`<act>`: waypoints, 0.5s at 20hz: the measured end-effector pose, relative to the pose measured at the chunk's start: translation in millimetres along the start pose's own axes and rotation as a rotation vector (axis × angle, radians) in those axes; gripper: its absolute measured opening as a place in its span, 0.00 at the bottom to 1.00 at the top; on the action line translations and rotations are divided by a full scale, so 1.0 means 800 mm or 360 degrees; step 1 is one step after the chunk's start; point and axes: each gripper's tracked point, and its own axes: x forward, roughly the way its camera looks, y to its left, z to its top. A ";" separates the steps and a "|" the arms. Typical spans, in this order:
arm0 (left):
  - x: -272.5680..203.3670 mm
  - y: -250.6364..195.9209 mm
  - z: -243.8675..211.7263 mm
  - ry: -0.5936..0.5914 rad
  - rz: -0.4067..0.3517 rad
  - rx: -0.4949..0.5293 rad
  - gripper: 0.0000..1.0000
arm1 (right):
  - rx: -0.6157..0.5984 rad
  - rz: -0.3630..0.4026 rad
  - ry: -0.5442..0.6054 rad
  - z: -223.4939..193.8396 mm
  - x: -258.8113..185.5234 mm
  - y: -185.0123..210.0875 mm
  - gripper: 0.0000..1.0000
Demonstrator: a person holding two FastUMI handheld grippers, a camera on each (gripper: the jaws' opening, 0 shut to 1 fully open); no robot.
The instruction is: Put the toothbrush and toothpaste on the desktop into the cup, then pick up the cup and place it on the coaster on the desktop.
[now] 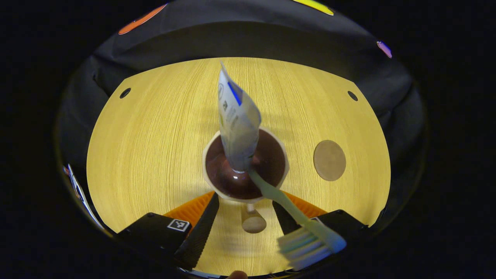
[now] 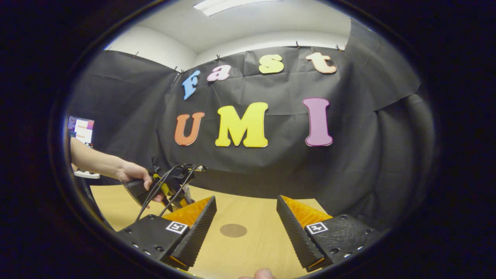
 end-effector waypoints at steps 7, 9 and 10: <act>-0.040 -0.013 0.038 0.0075 0.0018 -0.0008 0.55 | 0.0057 0.0003 0.0068 -0.022 -0.005 -0.013 0.95; -0.057 -0.017 0.055 0.0080 0.0038 -0.0015 0.48 | 0.0063 -0.0007 0.0075 -0.027 -0.008 -0.018 0.95; -0.066 -0.019 0.063 0.0083 0.0056 -0.0029 0.44 | 0.0067 -0.0007 0.0081 -0.029 -0.008 -0.019 0.95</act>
